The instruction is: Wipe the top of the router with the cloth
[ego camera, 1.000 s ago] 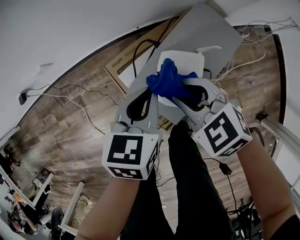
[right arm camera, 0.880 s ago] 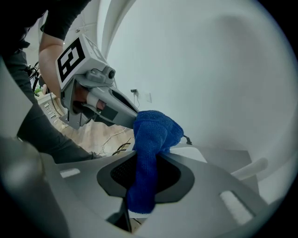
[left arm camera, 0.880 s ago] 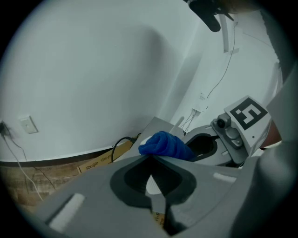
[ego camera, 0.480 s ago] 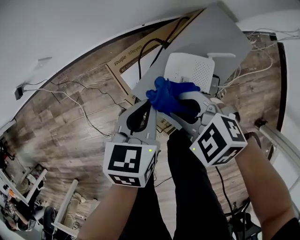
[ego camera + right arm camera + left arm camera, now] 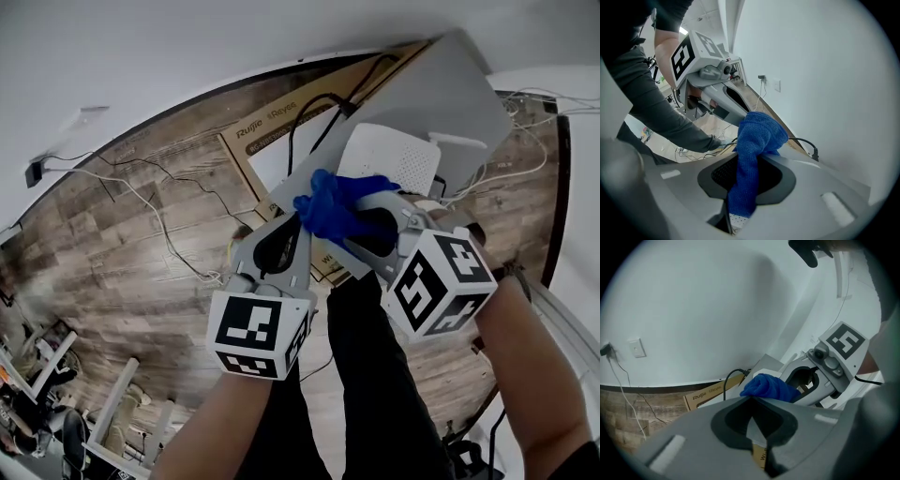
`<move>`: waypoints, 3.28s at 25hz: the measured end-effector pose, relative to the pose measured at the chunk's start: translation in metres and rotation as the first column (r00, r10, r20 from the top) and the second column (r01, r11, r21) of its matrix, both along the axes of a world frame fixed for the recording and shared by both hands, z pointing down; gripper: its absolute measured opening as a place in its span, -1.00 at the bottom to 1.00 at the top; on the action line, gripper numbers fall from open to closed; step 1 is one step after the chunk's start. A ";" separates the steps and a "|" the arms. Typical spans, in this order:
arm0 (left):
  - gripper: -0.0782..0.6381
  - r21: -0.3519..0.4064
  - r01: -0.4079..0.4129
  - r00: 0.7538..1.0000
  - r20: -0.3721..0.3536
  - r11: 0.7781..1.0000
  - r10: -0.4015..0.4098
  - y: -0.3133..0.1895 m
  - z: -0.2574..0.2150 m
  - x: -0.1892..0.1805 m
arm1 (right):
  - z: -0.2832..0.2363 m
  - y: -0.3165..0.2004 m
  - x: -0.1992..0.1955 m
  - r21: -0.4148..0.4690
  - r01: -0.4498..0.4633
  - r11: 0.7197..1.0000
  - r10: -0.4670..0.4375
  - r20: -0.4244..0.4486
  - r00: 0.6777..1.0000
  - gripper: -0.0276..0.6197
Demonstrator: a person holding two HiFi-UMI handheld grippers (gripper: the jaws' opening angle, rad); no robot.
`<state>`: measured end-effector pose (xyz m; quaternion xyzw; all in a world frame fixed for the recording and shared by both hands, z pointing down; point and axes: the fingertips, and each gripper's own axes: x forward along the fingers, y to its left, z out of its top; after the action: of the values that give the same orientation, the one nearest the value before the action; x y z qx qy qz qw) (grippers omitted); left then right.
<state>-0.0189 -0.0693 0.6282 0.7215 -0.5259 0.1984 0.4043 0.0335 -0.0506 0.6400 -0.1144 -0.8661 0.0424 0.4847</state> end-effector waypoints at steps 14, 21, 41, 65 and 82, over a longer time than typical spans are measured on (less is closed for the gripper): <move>-0.78 0.083 -0.004 1.000 0.004 0.997 0.004 -0.079 -0.005 0.021 | 0.000 -0.077 0.014 0.134 -0.282 0.950 0.278 0.042 0.960 -0.56; -0.78 0.086 -0.066 0.998 -0.009 0.994 0.067 -0.094 -0.008 0.068 | -0.006 -0.095 0.058 0.177 -0.406 0.897 0.397 0.083 0.914 -0.56; -0.78 0.079 -0.279 0.960 0.035 0.957 0.277 -0.056 -0.014 0.122 | -0.004 -0.047 0.128 0.141 -0.627 0.766 0.618 0.110 0.779 -0.56; -0.78 0.080 -0.381 0.924 0.002 0.921 0.382 0.032 -0.077 0.112 | -0.078 0.058 0.130 0.015 -0.876 0.482 0.869 0.118 0.480 -0.56; -0.78 0.064 -0.350 0.936 -0.005 0.934 0.351 0.045 -0.064 0.096 | -0.039 0.126 0.101 0.034 -0.712 0.701 0.711 0.050 0.702 -0.56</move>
<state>0.0767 -0.0244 0.5640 0.8176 -0.3914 0.2450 0.3440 0.1344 0.0753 0.6012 0.2403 -0.8518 0.2023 0.4192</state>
